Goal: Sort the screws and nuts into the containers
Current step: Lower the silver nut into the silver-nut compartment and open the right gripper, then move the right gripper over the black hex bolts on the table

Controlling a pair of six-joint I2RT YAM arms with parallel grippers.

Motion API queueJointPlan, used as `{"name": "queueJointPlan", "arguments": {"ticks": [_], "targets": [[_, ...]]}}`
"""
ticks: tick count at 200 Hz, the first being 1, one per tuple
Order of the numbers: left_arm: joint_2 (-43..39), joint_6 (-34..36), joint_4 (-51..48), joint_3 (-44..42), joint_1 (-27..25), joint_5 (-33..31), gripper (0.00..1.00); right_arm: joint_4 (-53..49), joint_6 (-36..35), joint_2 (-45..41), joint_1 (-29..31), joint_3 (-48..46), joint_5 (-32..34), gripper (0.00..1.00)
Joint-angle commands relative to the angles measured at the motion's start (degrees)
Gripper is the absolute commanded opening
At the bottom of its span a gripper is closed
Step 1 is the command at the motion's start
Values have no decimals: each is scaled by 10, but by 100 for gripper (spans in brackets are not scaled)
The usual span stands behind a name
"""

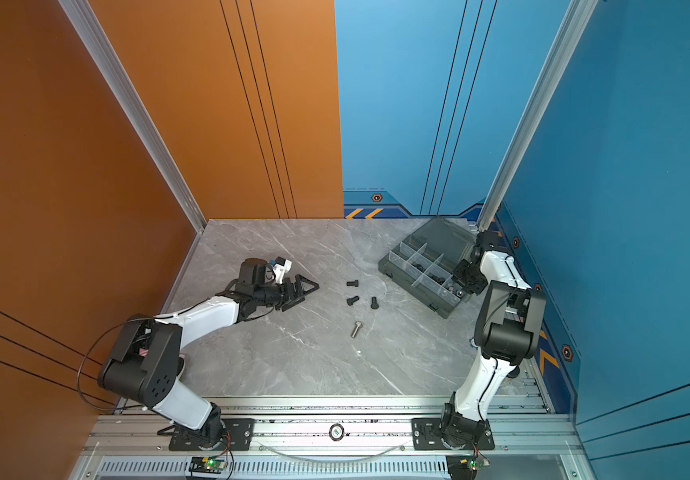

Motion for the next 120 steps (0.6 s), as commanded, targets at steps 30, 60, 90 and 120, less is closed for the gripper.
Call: {"name": "queueJointPlan", "arguments": {"ticks": [30,60,90,120], "targets": [[3,7,-3,11,2,-2,98,-38,-25,-74,21,18,-45,37],[4,7,-5,12,2,-3,98,-61,-32,-116,61,15,-47,38],[4,9,-8,11,4,-4,98,-71,-34,-143,125,7,-35,40],[4,10,-9,11,6,-2,98,-76,-28,-147,195,7,-11,42]]}}
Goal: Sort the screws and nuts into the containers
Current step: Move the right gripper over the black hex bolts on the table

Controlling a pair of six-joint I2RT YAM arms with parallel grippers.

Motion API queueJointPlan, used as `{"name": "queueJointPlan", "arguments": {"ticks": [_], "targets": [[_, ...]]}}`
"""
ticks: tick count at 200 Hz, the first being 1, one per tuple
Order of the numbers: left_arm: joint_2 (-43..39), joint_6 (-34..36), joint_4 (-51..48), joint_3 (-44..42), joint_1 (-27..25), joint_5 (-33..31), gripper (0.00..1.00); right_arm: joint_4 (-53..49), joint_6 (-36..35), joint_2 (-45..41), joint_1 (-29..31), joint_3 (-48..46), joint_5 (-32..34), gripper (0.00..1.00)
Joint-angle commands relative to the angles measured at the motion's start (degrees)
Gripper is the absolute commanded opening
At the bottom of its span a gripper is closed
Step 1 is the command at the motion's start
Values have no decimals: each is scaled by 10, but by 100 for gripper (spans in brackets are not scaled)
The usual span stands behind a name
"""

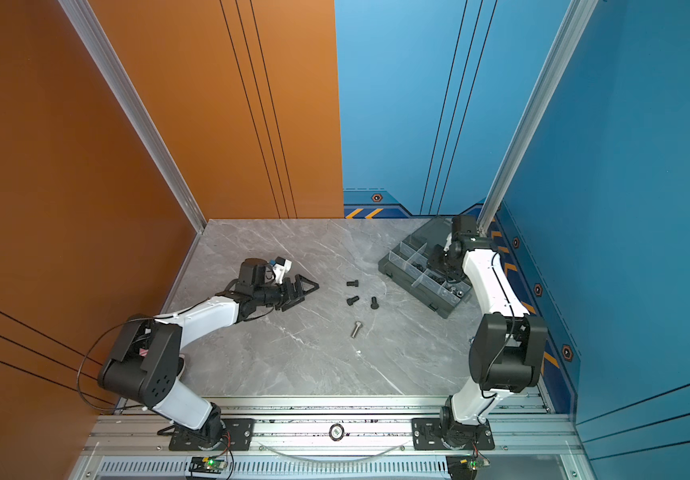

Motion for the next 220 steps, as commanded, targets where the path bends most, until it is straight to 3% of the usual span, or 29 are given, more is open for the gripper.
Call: {"name": "queueJointPlan", "arguments": {"ticks": [1,93,220], "targets": [[4,9,-9,11,5,-2,98,-31,-3,-4,44,3,25,42],[1,10,-16,16,8,1,98,-13,17,100,176,23,57,47],[-9,12,-9,-2,9,-1,98,9,19,204,228,34,51,48]]}}
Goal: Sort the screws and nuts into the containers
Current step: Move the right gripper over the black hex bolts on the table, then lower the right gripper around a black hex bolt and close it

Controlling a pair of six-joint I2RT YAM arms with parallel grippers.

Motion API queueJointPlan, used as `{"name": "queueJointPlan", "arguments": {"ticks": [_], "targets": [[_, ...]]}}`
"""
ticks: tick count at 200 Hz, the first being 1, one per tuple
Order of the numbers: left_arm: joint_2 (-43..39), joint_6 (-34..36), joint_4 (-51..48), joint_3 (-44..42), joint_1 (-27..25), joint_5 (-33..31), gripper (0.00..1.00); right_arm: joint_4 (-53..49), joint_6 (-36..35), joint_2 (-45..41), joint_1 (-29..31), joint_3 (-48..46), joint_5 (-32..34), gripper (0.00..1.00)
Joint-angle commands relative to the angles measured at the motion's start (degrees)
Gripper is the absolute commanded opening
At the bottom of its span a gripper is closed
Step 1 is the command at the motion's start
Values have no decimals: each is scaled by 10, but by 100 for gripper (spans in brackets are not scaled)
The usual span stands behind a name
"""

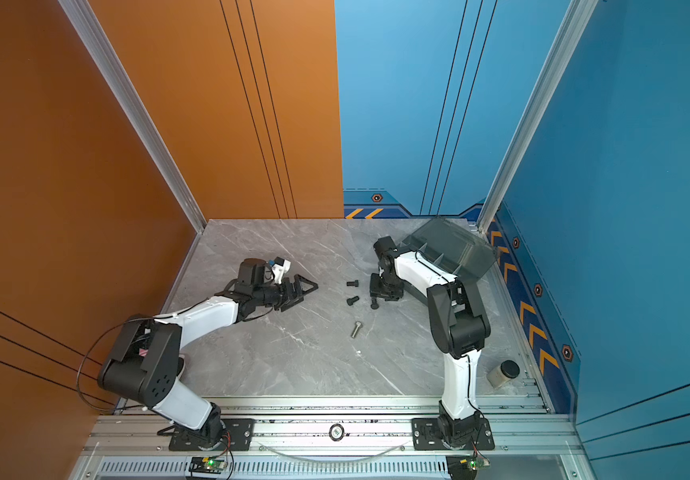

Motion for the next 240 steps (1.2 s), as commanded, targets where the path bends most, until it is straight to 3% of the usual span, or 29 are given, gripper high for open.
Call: {"name": "queueJointPlan", "arguments": {"ticks": [1,240], "targets": [[-10,12,-4,-2,6,-1,98,3,7,14,9,16,10,48],[-7,9,8,-13,13,3,98,-1,21,39,38,-17,40,46]]}}
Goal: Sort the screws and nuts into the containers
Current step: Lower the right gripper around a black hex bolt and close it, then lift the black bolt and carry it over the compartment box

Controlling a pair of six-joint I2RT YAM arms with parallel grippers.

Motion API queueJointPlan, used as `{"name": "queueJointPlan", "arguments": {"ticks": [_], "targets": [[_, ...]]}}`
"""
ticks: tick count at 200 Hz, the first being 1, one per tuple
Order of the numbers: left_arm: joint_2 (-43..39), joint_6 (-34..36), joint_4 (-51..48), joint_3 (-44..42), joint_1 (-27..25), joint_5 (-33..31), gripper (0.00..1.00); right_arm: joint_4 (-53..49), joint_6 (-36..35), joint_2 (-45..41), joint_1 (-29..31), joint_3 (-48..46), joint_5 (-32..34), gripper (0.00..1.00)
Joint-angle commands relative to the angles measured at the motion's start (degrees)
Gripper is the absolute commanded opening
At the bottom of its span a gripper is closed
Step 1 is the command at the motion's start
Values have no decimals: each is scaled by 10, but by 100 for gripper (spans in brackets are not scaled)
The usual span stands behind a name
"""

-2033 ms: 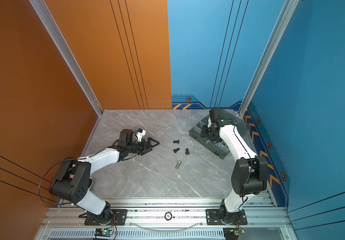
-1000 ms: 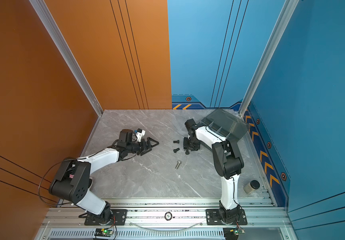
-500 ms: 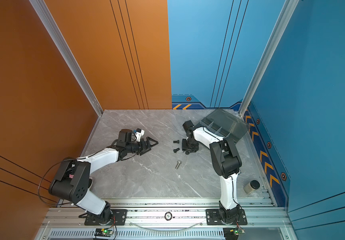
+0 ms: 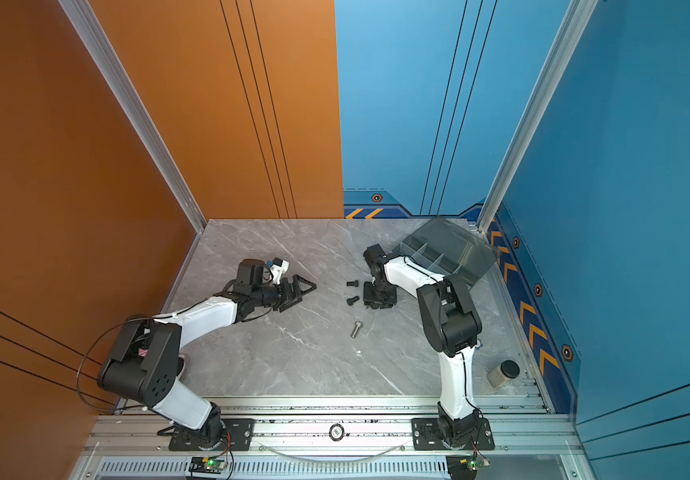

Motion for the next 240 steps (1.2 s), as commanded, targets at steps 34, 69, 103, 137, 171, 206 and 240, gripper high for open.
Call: {"name": "queueJointPlan", "arguments": {"ticks": [34,69,103,137,171,206,240], "targets": [[-6,10,8,-8,6,2,98,-2,5,20,4,-4,21,44],[-6,9,9,-9,6,4,98,-3,3,23,4,-4,24,38],[-7,9,10,-9,7,4,98,-3,2,23,3,-4,24,28],[-7,9,10,-10,8,4,98,-2,1,23,2,-7,24,14],[-10,9,10,-10,8,4,98,3,-3,-1,-9,-9,-2,0],[-10,8,10,-11,8,4,98,8,-12,-34,-29,-2,-40,0],[-13,8,10,-10,9,5,98,5,-24,-59,-63,18,-60,0]]}}
